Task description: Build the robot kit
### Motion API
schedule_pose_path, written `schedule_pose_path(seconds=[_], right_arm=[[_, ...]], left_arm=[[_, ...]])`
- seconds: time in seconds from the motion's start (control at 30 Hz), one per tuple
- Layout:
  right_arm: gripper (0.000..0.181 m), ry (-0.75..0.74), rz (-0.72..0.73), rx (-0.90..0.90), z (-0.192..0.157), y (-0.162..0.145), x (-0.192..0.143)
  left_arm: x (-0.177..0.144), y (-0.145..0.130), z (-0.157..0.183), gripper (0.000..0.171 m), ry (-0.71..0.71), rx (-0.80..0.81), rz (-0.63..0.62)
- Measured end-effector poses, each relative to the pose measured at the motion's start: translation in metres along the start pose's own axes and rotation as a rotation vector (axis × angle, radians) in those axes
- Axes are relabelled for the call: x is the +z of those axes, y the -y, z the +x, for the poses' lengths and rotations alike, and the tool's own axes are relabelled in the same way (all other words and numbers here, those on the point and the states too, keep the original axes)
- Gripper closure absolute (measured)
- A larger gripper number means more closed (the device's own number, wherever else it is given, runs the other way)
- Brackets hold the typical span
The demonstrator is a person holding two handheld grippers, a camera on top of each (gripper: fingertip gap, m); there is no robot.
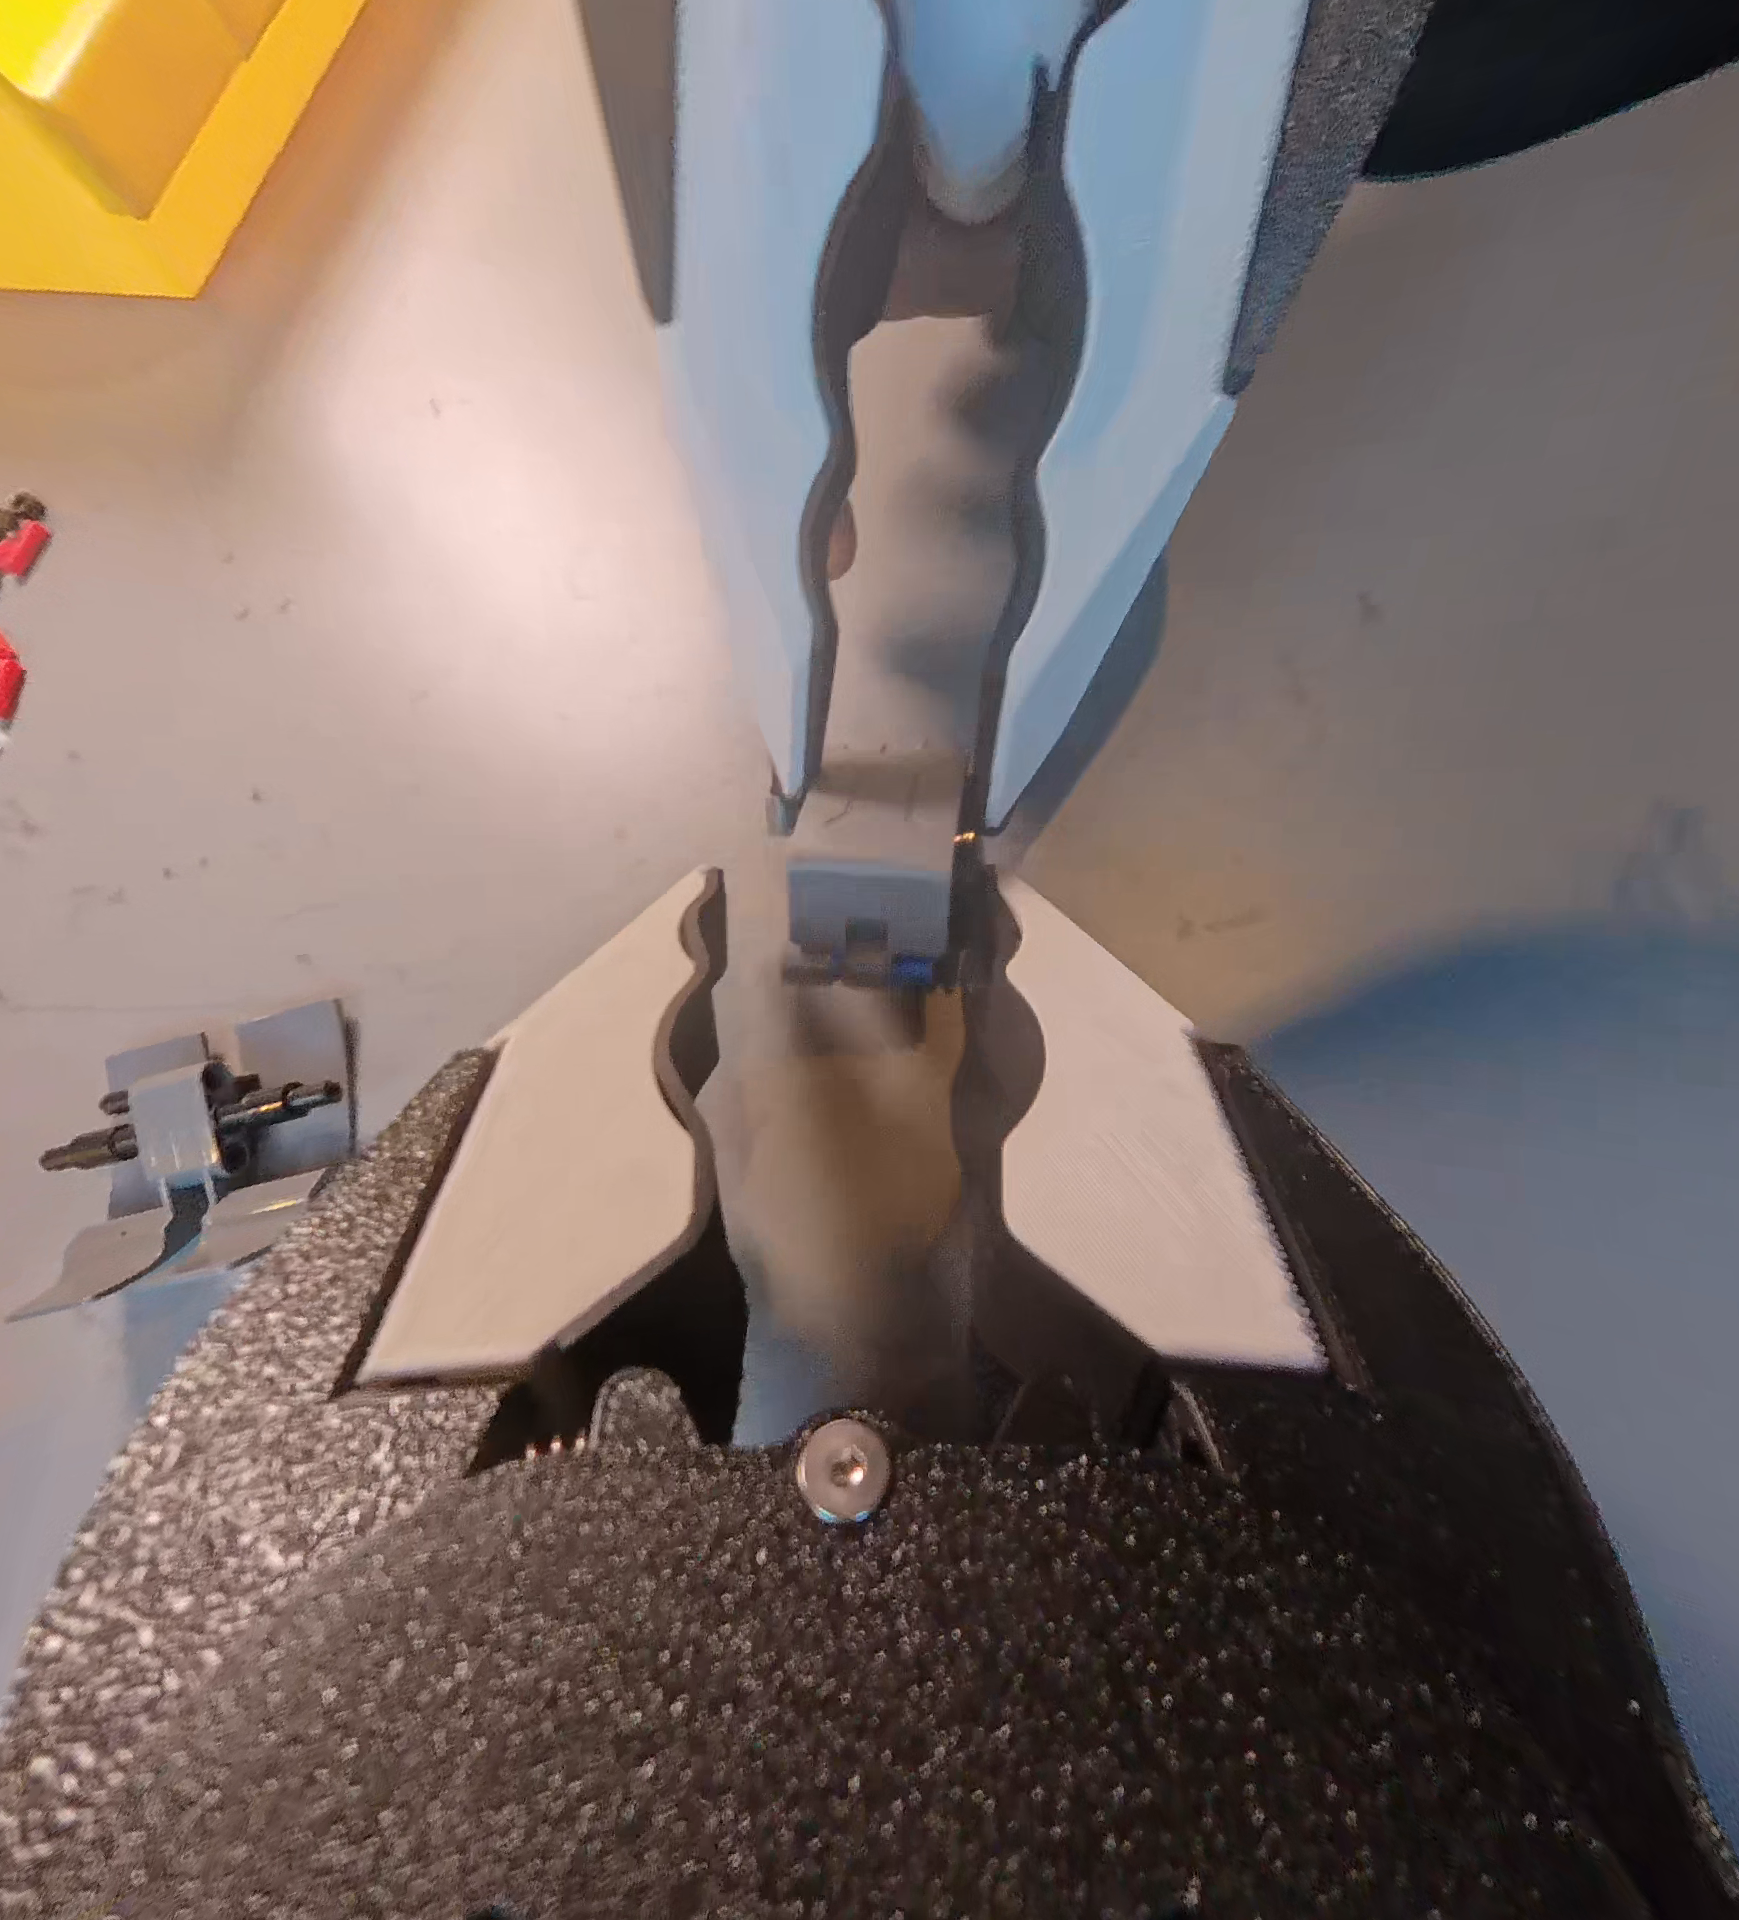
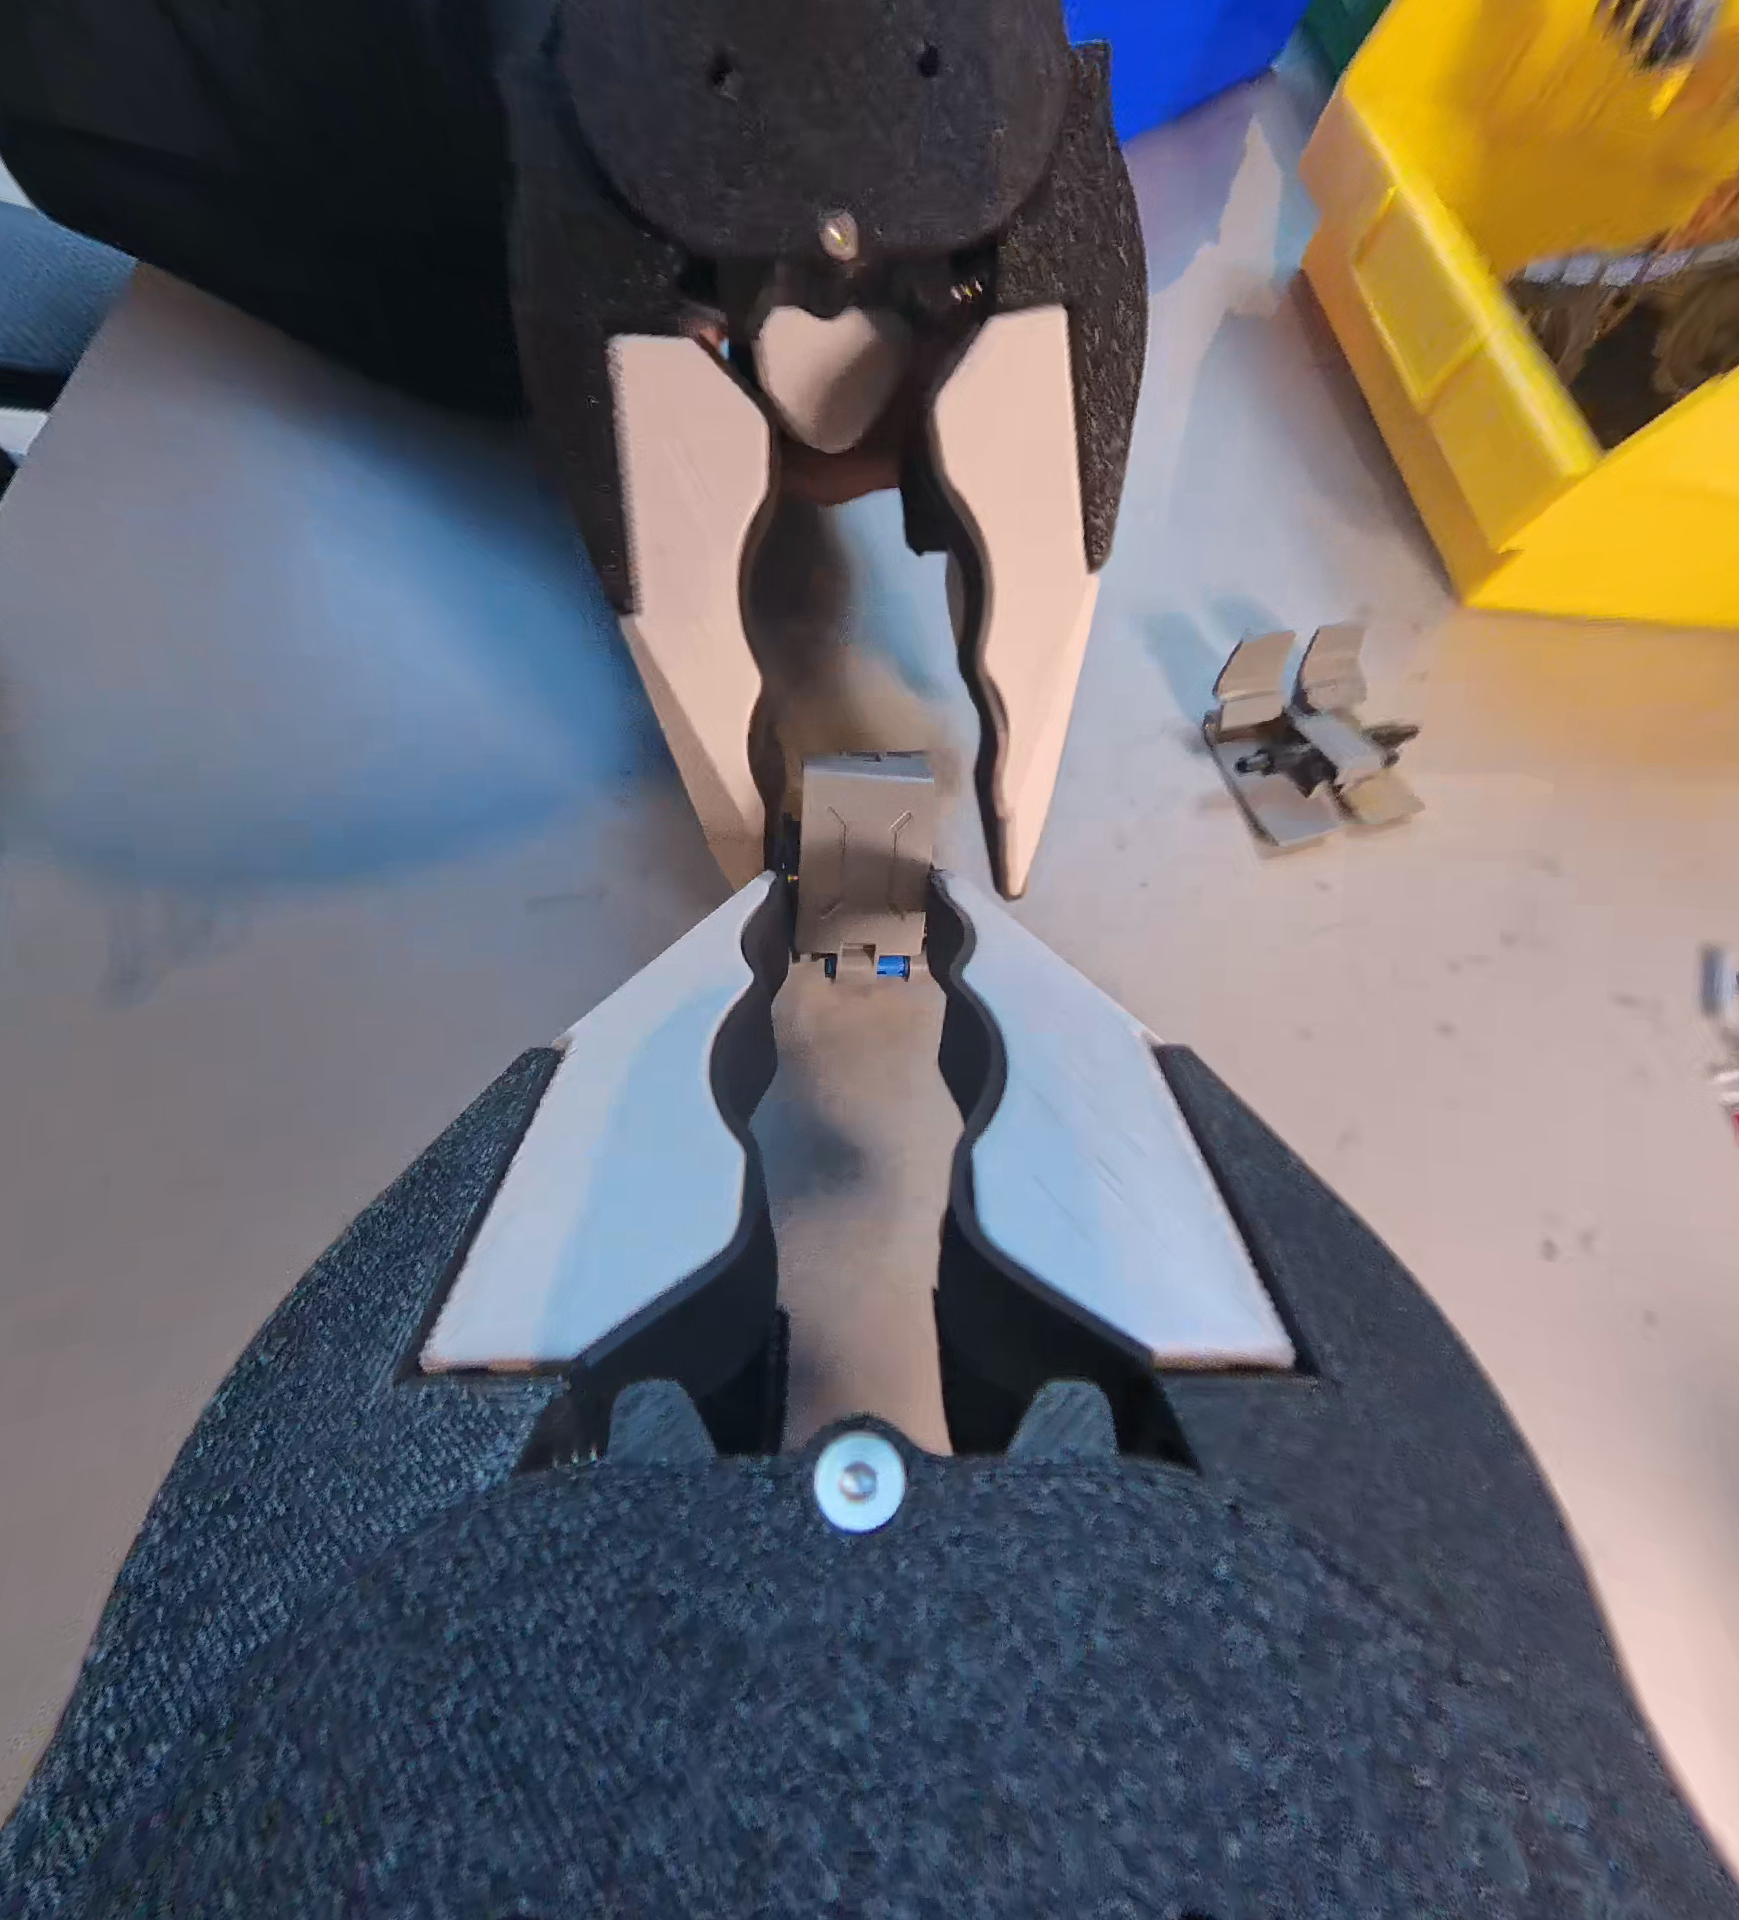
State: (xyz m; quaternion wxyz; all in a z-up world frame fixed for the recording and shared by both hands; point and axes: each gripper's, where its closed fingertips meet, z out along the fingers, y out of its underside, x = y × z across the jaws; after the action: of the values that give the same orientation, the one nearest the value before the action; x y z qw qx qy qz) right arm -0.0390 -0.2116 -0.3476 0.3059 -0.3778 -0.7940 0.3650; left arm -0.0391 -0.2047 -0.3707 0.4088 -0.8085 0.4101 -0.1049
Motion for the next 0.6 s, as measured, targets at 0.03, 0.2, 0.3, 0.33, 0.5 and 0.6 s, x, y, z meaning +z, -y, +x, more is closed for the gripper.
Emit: schedule_pose_path(seconds=[0.03,0.2,0.3,0.33,0.5,0.6], right_arm=[[0.155,-0.018,0.037,-0.052,0.001,0.005,-0.004],[0.155,-0.158,0.222,-0.33,0.001,0.038,-0.023],[0.155,-0.176,0.277,-0.367,0.0,0.044,-0.03],[0.155,-0.166,0.289,-0.354,0.0,0.044,-0.032],[0.155,-0.157,0.304,-0.366,-0.005,0.049,-0.035],[0.142,-0.194,0.265,-0.352,0.004,0.044,-0.037]], left_arm=[[-0.002,0.0,-0.003,0.12,0.008,-0.017,0.012],[-0.017,0.03,0.001,0.125,-0.032,-0.038,0.196],[-0.022,0.041,0.004,0.135,0.022,0.067,0.239],[-0.024,0.044,0.004,0.135,0.045,0.1,0.246],[-0.029,0.047,0.003,0.136,0.117,0.199,0.237],[-0.029,0.042,0.001,0.136,0.146,0.245,0.2]])
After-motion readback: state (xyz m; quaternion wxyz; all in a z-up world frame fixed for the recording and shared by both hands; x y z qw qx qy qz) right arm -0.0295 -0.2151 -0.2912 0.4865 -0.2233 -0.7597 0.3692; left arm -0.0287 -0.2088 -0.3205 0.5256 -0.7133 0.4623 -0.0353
